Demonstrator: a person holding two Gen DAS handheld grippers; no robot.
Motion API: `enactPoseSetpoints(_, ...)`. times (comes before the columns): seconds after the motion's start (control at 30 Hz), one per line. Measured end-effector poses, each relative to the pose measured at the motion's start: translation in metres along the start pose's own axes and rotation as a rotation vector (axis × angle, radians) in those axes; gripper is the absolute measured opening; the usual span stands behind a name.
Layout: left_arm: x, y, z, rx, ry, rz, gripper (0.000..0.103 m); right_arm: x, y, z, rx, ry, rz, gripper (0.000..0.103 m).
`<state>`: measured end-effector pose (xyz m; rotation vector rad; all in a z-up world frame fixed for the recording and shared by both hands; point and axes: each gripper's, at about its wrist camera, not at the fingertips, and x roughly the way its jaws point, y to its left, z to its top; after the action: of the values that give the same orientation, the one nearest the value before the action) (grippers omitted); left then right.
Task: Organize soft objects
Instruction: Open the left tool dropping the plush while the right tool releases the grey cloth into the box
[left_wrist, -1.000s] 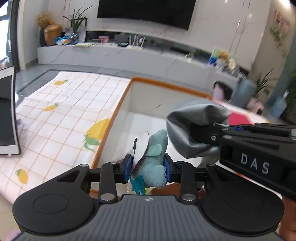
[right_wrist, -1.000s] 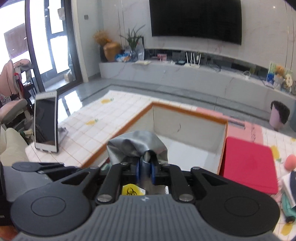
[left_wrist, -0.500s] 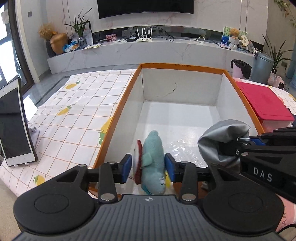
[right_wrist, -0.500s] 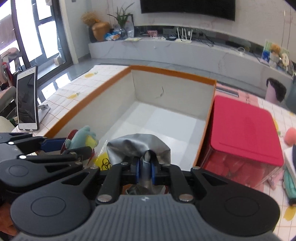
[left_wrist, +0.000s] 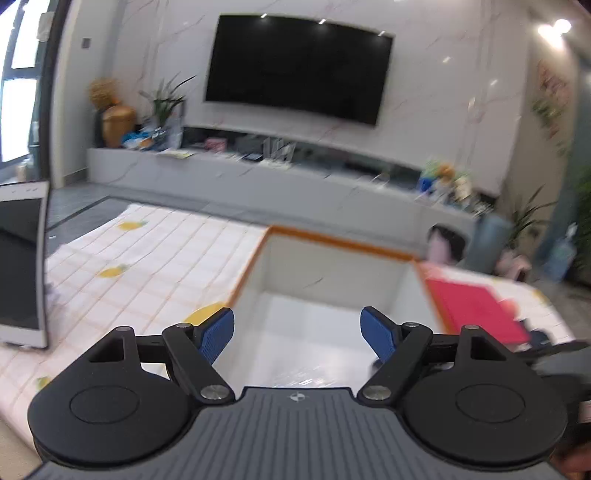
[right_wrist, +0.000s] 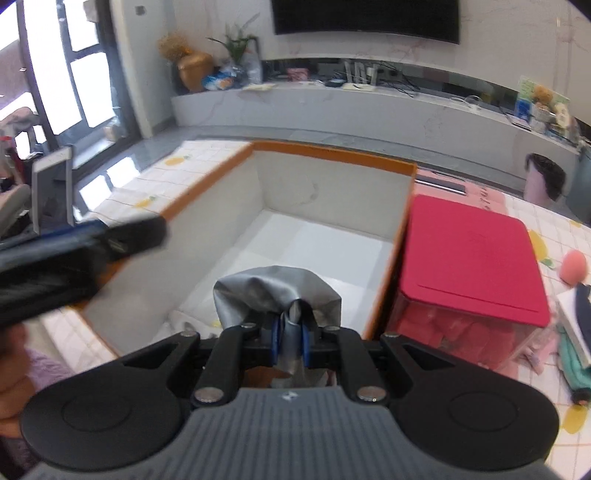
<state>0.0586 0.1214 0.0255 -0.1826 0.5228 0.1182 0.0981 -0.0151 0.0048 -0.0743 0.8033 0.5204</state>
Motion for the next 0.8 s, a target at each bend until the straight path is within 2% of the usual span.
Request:
enactPoseSetpoints(0.07, 0.008, 0.006, -0.001, -0.014, 0.048, 0.025, 0.091, -0.005, 0.005, 0.0, -0.023, -0.016, 0.038, 0.01)
enactPoseSetpoints(0.13, 0.012, 0.012, -0.001, -0.051, 0.071, 0.022, 0.091, -0.005, 0.011, 0.001, -0.056, -0.014, 0.022, 0.01)
enactPoseSetpoints(0.23, 0.011, 0.017, -0.002, -0.076, 0.071, 0.026, 0.091, 0.002, 0.015, -0.002, -0.074, 0.005, -0.051, 0.011)
enactPoseSetpoints(0.37, 0.01, 0.016, -0.002, -0.069, 0.072, 0.043, 0.091, 0.012, 0.007, -0.001, -0.011, 0.018, -0.06, 0.011)
enactPoseSetpoints(0.53, 0.011, 0.016, -0.002, -0.081, 0.076, 0.05, 0.09, 0.031, 0.002, 0.01, 0.036, -0.02, -0.079, 0.012)
enactPoseSetpoints(0.7, 0.011, 0.019, -0.003, -0.092, 0.083, 0.062, 0.09, 0.049, 0.007, 0.02, -0.008, -0.022, -0.104, 0.011)
enactPoseSetpoints(0.8, 0.013, 0.021, -0.003, -0.097, 0.094, 0.062, 0.09, 0.057, 0.007, 0.027, -0.011, 0.026, -0.105, 0.01)
